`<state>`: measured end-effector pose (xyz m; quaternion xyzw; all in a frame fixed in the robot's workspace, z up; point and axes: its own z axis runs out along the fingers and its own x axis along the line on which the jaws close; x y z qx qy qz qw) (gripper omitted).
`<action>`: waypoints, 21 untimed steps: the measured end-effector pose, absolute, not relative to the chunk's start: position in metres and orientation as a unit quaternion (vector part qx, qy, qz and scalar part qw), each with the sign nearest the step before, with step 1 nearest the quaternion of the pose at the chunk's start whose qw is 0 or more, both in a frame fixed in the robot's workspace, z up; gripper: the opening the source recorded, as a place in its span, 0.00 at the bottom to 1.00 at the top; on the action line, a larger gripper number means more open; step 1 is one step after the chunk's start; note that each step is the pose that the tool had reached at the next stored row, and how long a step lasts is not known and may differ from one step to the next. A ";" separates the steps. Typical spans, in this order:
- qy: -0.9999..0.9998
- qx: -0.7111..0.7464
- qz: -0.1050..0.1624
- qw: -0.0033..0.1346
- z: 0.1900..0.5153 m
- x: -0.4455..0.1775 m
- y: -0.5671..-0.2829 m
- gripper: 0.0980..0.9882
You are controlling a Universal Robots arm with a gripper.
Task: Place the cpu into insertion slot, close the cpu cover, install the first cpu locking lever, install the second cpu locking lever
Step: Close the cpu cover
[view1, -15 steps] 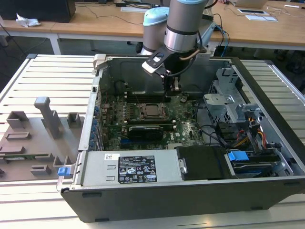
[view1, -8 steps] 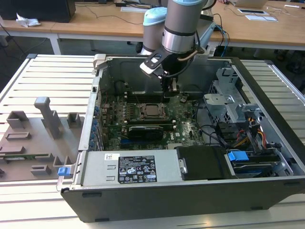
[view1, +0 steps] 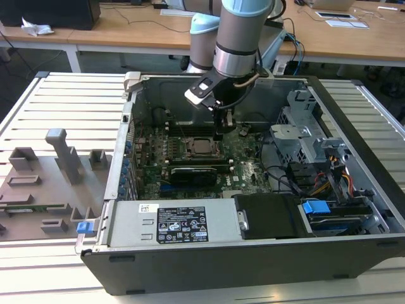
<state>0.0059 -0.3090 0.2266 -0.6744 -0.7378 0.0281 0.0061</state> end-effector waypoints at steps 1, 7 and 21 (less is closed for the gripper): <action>-0.738 -0.674 0.028 0.006 0.224 0.006 -0.309 0.01; -0.738 -0.674 0.028 0.006 0.215 -0.012 -0.309 0.01; -0.739 -0.673 0.028 0.006 0.208 -0.066 -0.309 0.01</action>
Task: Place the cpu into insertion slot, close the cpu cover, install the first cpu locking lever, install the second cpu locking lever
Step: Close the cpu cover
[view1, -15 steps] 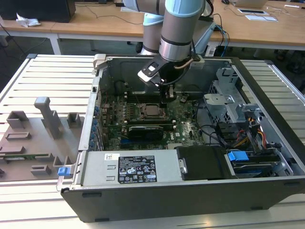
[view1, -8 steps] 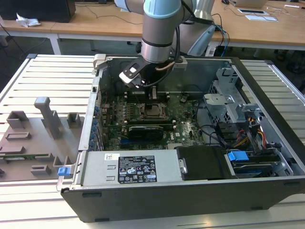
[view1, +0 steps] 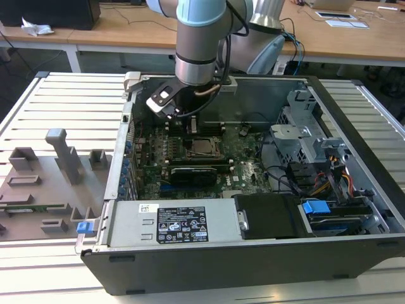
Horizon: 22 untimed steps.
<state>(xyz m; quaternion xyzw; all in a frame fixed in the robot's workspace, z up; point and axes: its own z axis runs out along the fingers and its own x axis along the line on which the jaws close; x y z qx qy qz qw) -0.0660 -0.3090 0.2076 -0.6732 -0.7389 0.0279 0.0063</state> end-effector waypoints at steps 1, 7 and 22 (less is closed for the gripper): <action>-0.739 -0.673 0.028 0.006 0.207 -0.066 -0.309 0.01; -0.741 -0.671 0.028 0.006 0.206 -0.061 -0.309 0.01; -0.749 -0.662 0.028 0.006 0.206 -0.029 -0.308 0.01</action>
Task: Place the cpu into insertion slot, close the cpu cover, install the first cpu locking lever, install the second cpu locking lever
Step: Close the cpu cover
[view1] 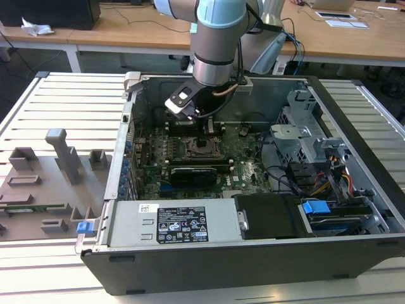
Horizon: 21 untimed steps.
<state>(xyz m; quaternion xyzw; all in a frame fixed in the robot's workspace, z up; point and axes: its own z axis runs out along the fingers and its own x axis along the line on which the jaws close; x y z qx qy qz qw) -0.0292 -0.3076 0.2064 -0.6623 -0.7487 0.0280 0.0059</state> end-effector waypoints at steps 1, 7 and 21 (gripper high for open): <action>-0.749 -0.662 0.028 0.006 0.206 -0.028 -0.308 0.01; -0.749 -0.662 0.028 0.006 0.216 -0.027 -0.310 0.01; -0.749 -0.662 0.028 0.006 0.235 -0.027 -0.310 0.01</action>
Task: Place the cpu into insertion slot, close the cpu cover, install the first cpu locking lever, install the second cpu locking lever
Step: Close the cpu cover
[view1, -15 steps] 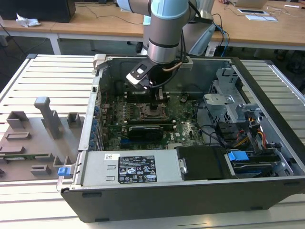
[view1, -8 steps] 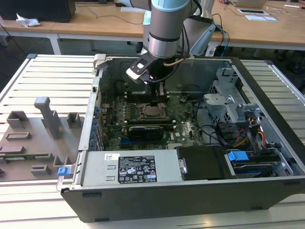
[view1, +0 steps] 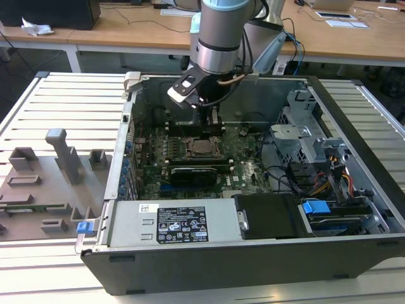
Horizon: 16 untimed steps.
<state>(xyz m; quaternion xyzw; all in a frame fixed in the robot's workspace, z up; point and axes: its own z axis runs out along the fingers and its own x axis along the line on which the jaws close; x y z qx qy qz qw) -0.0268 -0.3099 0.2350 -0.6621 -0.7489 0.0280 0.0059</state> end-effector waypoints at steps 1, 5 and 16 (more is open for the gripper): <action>-0.749 -0.662 0.028 0.006 0.237 -0.027 -0.310 0.01; -0.749 -0.662 0.028 0.006 0.242 -0.027 -0.310 0.01; -0.749 -0.662 0.028 0.006 0.256 -0.027 -0.310 0.01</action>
